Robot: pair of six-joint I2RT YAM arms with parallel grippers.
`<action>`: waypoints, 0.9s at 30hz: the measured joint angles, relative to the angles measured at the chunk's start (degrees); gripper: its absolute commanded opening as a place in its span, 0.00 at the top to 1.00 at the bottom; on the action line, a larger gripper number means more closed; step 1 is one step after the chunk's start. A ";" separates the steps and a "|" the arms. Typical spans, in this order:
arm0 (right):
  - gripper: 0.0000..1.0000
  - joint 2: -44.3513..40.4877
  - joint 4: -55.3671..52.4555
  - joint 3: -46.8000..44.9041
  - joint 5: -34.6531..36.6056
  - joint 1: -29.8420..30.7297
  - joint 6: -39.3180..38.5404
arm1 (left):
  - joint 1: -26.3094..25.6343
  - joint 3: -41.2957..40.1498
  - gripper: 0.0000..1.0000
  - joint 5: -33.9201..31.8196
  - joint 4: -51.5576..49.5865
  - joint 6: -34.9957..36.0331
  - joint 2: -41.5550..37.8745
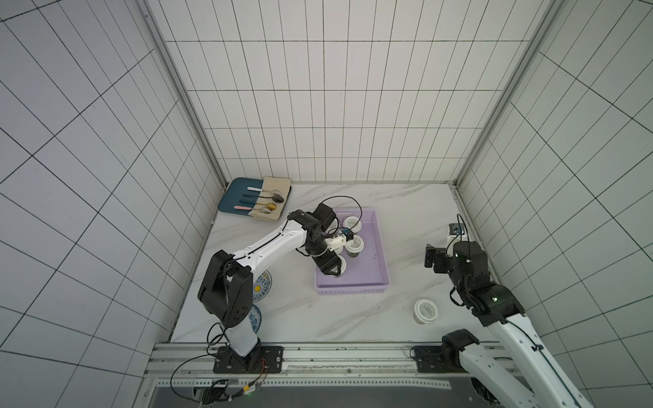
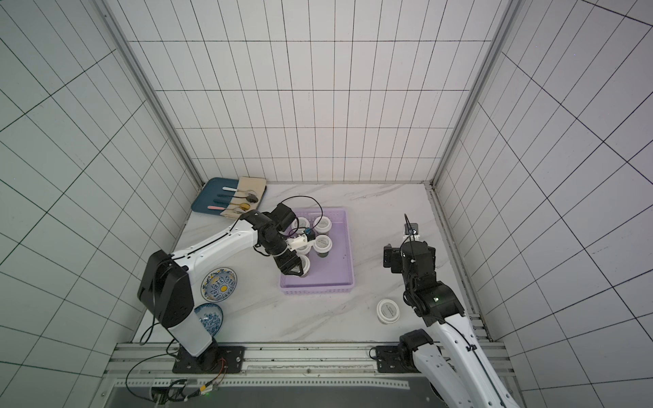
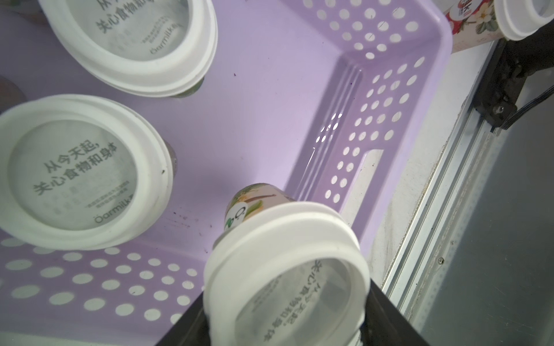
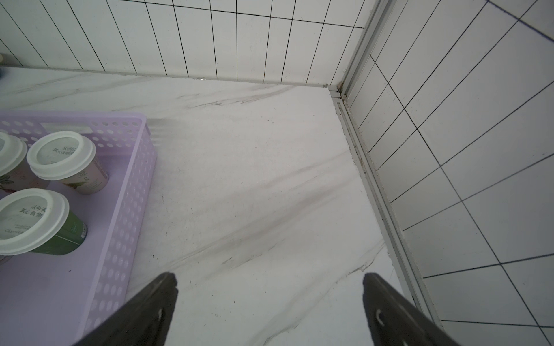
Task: Put the yogurt in the basket
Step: Place the yogurt in the basket.
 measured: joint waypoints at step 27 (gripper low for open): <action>0.01 0.11 0.20 -0.22 0.07 0.46 -0.09 | -0.39 -4.20 0.25 -3.48 4.72 -1.73 4.04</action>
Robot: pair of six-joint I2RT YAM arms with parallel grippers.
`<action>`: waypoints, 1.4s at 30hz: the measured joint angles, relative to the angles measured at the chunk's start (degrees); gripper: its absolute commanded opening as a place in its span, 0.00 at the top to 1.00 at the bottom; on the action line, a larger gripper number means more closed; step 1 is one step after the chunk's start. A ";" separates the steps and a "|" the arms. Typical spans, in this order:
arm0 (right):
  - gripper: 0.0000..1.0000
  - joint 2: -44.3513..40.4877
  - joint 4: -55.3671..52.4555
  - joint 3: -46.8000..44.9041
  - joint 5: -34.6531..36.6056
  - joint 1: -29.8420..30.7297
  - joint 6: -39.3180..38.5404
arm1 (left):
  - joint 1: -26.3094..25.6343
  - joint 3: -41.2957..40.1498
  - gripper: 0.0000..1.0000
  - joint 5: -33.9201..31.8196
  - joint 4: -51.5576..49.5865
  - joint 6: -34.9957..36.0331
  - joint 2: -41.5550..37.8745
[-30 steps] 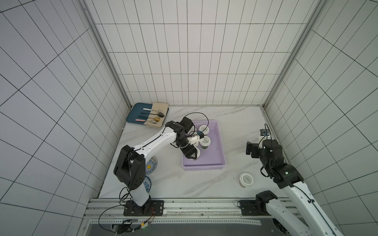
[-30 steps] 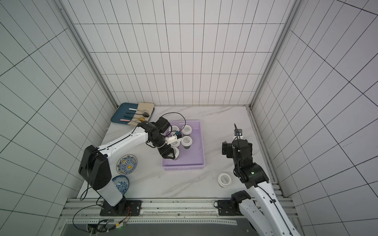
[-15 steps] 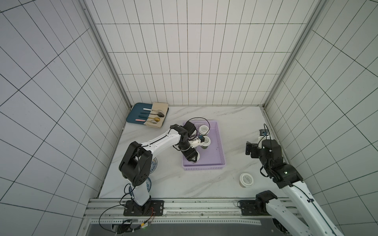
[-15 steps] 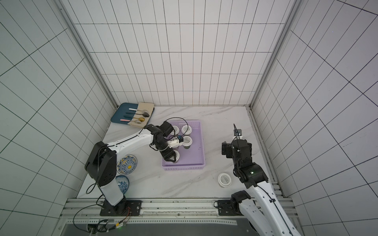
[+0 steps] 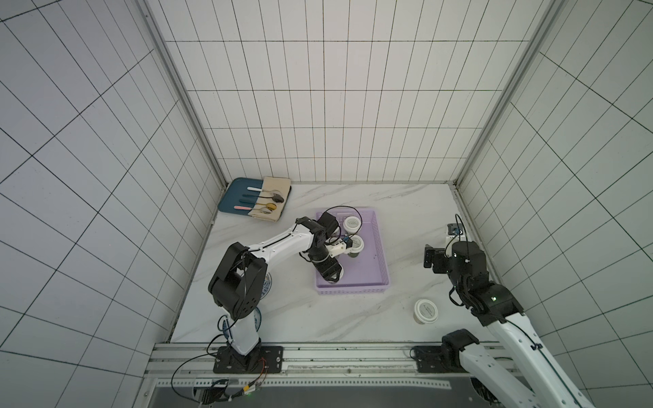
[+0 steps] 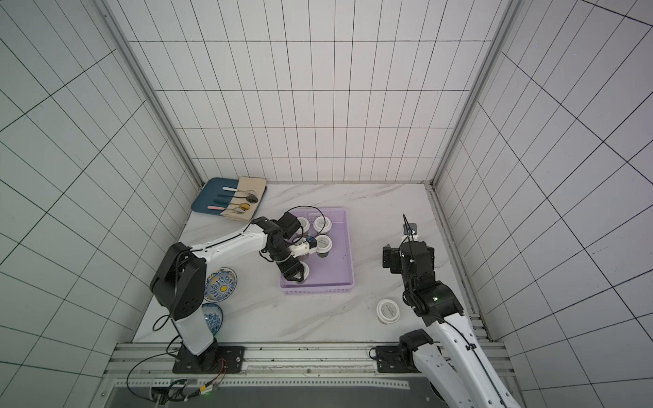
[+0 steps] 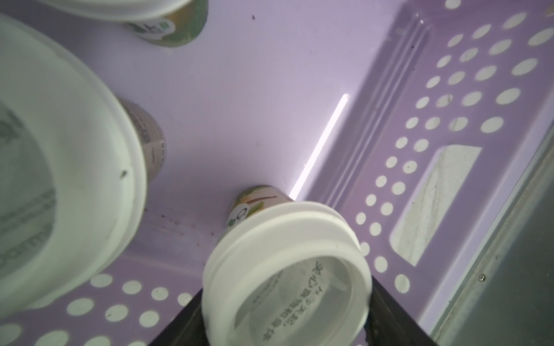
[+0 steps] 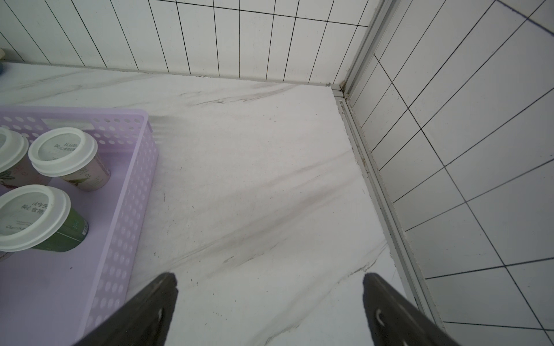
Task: Put the yogurt in the basket
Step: Place the yogurt in the basket.
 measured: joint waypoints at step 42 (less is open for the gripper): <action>0.01 9.49 -25.53 10.82 -15.47 -6.19 20.61 | 20.61 -10.12 0.03 0.55 20.72 -22.64 -25.03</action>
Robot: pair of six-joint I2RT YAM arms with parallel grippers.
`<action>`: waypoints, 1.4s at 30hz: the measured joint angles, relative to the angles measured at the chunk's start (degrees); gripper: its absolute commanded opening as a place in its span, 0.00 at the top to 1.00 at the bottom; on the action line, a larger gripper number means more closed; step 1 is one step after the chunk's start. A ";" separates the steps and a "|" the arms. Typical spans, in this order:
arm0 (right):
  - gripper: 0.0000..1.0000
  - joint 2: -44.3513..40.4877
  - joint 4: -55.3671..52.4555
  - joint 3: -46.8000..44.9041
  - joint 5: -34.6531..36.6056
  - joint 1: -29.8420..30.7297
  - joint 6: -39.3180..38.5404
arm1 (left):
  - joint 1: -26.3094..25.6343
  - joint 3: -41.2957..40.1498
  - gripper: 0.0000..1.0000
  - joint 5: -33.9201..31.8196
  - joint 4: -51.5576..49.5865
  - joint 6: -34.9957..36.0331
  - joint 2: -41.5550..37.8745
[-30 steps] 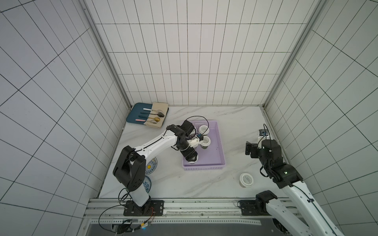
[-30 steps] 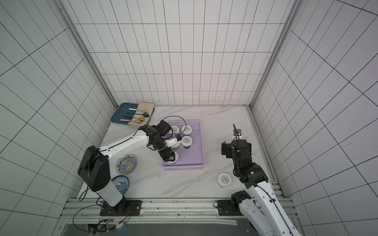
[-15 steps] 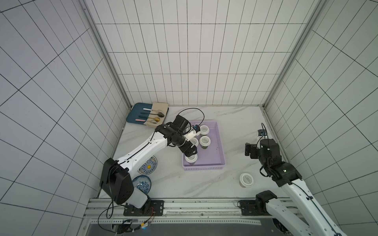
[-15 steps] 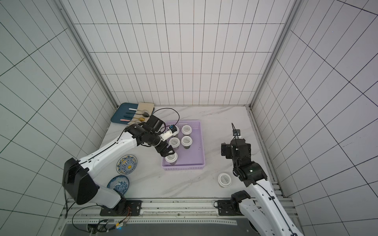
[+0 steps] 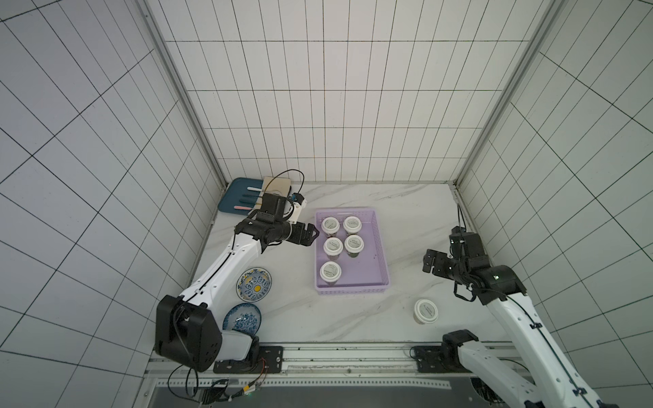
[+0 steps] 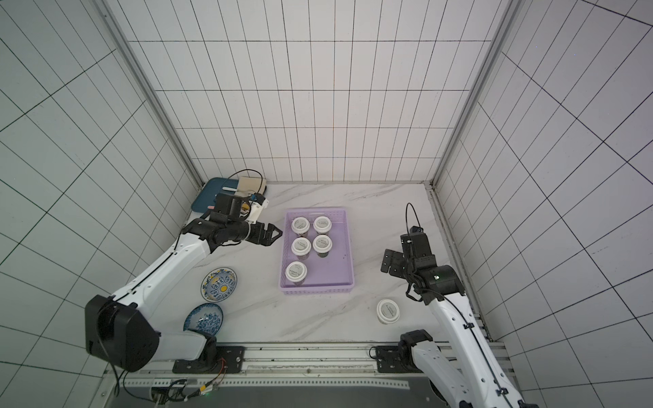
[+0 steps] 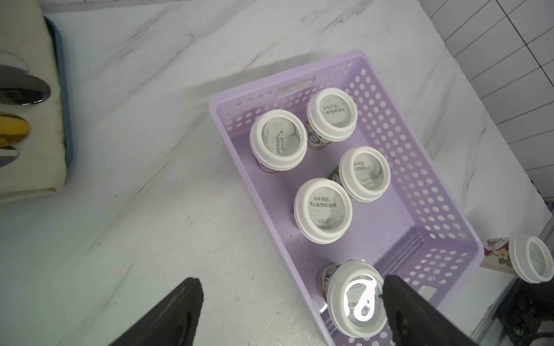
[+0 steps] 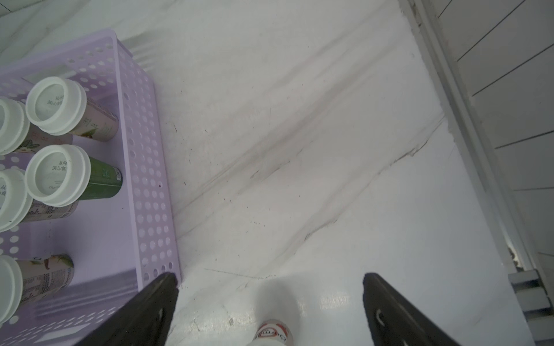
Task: Put the yogurt in the basket
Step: Place the yogurt in the basket, then pick up the yogurt from the center of the board.
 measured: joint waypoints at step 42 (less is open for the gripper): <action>0.05 -3.15 -13.29 -13.75 -20.15 -1.11 15.54 | 10.64 -5.44 0.02 2.34 10.08 -6.05 -2.95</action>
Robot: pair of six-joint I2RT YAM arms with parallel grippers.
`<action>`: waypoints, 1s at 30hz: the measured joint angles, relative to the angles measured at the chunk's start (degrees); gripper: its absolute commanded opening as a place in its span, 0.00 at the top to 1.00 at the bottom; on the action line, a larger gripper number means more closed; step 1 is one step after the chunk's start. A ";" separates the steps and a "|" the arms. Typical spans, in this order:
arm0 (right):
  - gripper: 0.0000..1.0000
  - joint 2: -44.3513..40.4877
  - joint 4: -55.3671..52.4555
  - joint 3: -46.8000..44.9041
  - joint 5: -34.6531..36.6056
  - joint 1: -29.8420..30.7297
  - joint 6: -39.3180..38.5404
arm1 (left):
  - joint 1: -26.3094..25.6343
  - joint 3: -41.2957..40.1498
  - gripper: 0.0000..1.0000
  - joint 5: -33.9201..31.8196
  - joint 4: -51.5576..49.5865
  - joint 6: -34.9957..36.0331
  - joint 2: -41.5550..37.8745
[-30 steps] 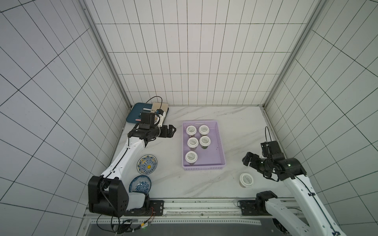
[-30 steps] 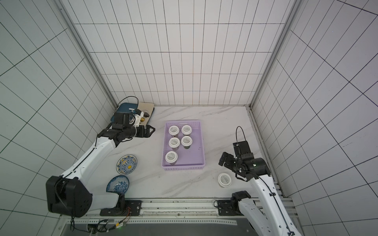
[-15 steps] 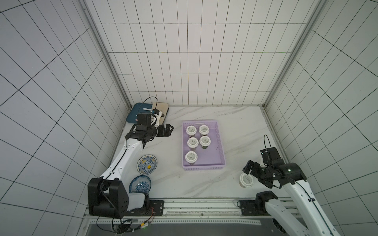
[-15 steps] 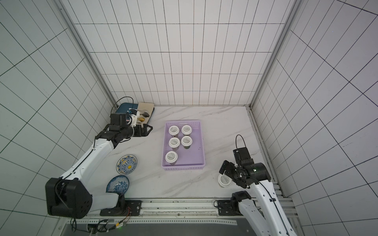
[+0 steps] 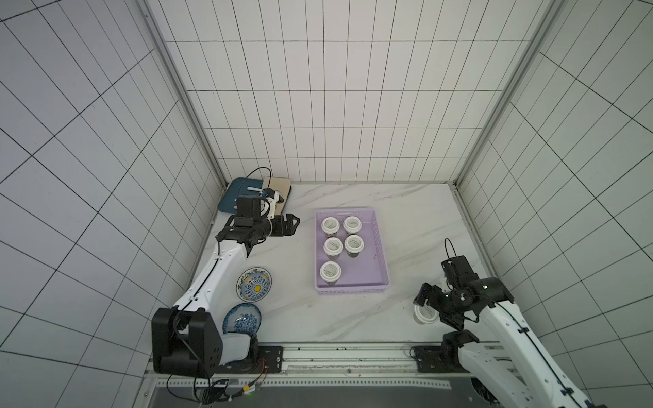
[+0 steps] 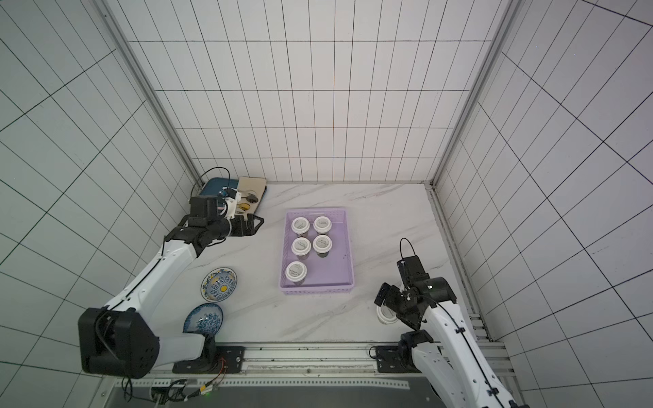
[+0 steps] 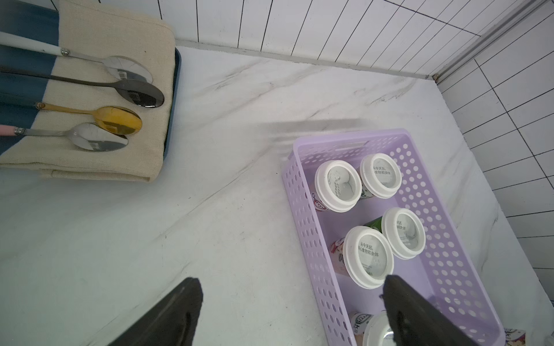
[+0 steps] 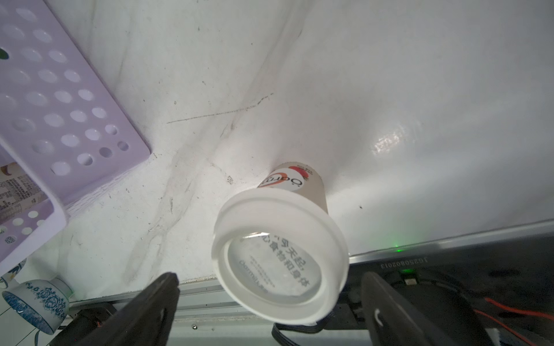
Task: Put the yogurt in the basket
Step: Pick up the yogurt from the center of the board.
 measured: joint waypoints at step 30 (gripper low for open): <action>0.24 2.84 2.25 -1.97 -4.17 -0.33 -1.07 | 0.39 -0.39 0.02 0.66 0.46 -0.15 0.00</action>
